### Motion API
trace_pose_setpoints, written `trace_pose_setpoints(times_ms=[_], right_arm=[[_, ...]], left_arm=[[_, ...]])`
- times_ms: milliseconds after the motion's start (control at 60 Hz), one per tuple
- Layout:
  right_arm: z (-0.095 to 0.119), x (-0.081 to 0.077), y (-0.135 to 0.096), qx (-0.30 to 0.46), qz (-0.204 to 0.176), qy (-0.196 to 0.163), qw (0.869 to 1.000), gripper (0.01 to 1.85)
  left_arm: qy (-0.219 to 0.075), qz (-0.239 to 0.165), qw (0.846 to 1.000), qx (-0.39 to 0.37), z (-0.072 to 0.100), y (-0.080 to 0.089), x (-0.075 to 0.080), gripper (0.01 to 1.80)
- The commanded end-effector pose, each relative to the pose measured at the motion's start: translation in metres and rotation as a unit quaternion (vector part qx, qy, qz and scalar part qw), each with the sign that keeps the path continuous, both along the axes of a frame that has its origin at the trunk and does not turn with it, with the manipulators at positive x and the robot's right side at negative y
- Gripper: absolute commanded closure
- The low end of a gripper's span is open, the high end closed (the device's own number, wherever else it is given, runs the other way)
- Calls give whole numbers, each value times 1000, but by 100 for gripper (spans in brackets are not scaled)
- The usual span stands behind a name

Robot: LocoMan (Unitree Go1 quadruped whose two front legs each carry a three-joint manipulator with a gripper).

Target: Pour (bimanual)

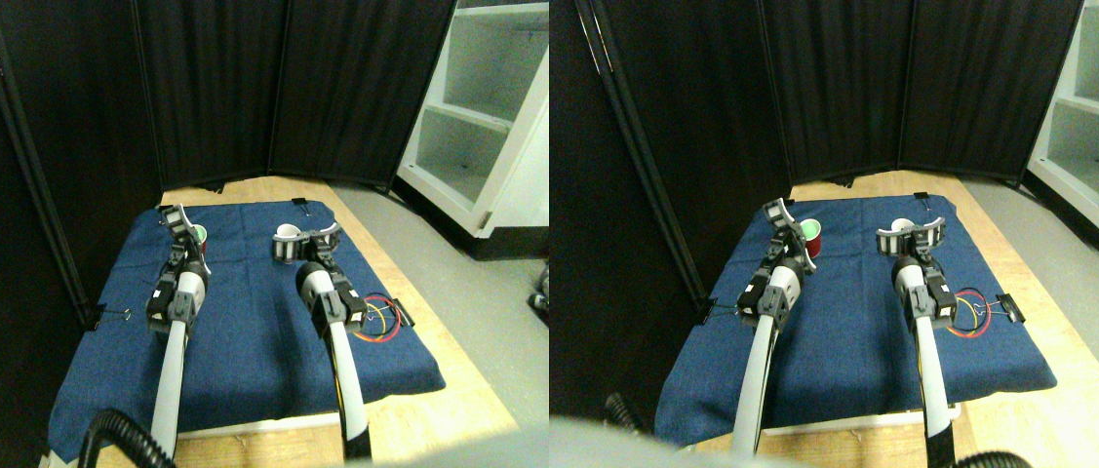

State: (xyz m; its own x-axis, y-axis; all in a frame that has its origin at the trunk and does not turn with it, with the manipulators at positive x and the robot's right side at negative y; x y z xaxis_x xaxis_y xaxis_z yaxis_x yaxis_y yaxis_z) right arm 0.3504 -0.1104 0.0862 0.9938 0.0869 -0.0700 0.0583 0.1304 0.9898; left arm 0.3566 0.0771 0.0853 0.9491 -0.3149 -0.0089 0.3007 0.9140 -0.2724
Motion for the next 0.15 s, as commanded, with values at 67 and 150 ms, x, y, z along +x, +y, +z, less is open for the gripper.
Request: trace_pose_setpoints(times_ms=[67, 150], right_arm=[[30, -10, 5, -1, -20, -94, 995, 50], [38, -15, 6, 0, -35, -110, 993, 57]], left_arm=[[-161, -67, 982, 76, 26, -5, -8, 21], [-242, -107, 954, 143, 26, -8, -11, 48]])
